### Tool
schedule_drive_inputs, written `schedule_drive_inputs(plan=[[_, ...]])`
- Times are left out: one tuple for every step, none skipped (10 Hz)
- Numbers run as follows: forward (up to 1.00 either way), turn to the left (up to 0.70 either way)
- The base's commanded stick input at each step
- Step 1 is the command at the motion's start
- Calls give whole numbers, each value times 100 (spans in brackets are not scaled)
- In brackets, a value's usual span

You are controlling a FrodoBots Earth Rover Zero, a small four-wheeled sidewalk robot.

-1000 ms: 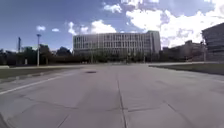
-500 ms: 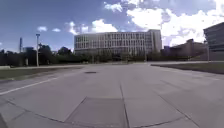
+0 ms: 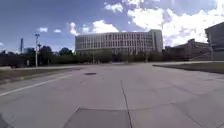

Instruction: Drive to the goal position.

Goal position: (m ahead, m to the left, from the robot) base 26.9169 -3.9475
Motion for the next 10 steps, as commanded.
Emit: schedule_drive_inputs(plan=[[70, 0], [70, 0], [70, 0], [70, 0], [70, 0], [70, 0], [70, 0], [70, 0], [70, 0], [70, -35]])
